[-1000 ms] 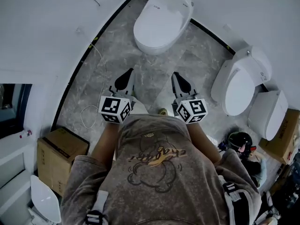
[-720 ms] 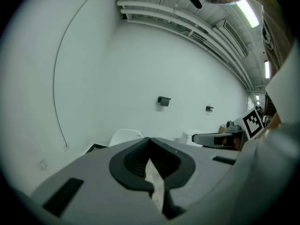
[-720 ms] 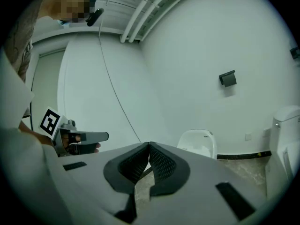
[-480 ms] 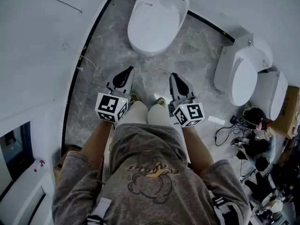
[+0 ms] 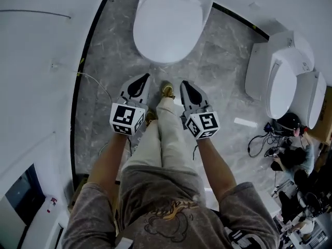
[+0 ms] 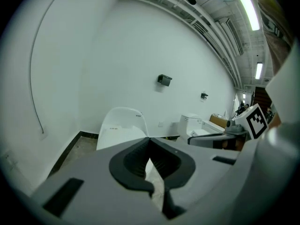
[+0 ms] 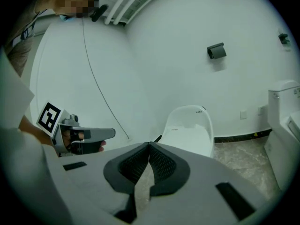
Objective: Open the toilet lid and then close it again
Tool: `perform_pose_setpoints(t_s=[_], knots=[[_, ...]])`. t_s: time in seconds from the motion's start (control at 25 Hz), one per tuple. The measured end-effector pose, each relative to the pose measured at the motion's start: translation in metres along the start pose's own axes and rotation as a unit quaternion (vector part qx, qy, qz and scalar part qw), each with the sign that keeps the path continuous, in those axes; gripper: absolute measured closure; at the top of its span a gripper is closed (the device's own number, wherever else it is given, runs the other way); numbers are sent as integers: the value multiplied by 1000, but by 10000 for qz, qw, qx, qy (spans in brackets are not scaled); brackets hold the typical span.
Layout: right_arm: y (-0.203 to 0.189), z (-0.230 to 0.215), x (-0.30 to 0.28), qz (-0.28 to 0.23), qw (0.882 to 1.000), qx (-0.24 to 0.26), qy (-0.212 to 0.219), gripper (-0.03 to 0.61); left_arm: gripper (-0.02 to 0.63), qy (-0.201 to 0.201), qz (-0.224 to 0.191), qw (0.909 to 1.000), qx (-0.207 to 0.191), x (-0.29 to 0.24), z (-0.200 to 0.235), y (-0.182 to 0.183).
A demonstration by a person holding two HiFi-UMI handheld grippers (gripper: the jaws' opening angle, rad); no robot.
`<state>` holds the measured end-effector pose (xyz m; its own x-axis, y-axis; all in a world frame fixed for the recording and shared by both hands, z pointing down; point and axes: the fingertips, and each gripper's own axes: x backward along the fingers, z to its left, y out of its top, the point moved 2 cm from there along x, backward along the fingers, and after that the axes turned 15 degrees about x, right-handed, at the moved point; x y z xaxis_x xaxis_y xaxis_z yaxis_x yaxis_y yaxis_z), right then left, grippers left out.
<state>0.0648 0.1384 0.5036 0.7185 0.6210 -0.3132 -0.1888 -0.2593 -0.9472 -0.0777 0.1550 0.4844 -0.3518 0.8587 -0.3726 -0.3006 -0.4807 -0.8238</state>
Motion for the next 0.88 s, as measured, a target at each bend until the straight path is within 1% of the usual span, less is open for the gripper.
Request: perform_pose_setpoints(t_s=[0.16,0.36,0.52,0.68,0.88], knots=[[-49,-16,-44,72,9999,-110,-88,552,604,1,117,9998,140,-46,35,-43],[-111,-22,-90,162,9997,-177,9,552,604,41,254,9994,228,-96,76,-98],[-156,-29,-117,286,9992,-266,42,552,604,98,416,9986,323,-127,100,-142],[-192,-30,-140,433,9986,-269,166,552,604,133,528,9979,357,-152,118,-175],[-233,-23,-163,673,9967,-311,330,552,604,216,622,9966,497,-173,141,-208]])
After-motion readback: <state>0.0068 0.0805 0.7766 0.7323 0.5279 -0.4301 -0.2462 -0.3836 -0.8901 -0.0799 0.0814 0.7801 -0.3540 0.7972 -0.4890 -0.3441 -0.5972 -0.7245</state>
